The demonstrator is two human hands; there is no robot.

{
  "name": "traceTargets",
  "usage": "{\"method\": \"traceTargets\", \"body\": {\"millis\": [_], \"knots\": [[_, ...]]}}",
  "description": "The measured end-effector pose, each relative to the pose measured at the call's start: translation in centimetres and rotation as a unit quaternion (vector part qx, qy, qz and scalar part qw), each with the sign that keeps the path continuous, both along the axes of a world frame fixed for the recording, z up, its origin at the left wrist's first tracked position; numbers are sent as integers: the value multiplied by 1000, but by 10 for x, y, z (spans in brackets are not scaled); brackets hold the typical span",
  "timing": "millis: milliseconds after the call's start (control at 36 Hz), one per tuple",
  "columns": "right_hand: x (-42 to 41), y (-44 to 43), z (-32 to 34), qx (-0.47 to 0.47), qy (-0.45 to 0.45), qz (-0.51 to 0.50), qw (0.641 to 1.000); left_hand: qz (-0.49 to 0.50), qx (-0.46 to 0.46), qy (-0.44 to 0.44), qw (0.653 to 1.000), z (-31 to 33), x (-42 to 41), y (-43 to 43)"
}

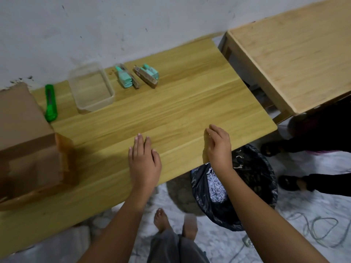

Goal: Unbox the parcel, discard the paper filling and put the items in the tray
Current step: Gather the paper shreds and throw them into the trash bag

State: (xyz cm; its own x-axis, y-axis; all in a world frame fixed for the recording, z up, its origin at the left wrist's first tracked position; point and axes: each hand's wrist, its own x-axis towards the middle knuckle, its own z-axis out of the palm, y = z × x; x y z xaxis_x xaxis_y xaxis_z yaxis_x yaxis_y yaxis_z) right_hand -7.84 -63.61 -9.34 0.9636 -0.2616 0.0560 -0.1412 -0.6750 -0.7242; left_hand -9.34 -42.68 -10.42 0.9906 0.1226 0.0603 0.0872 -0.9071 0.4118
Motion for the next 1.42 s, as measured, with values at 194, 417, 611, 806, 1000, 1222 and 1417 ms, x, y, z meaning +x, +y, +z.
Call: {"method": "traceTargets", "body": {"millis": [194,417,611,806,1000,1222,1417], "knots": [[-8,-10,-2,-4,-63,-4,998,5,-5,-4,1000,0,0,-1],[-43,-46,11,-3,-44,12,999,0,-27,31,999,11,6,-29],[-82,-97,12,163,-28,-248,954,-84,-29,58,994,20,15,-77],[-112,-135,1,161,27,-339,927,-118,-45,43,991,13,11,-103],[-131,-145,-22,163,164,-309,922,-134,-38,37,990,8,4,-100],[-121,-134,13,137,162,-266,940,-183,-15,99,978,19,10,-85],[-59,-100,92,105,91,-164,977,-148,-70,122,979,80,10,-42]]}}
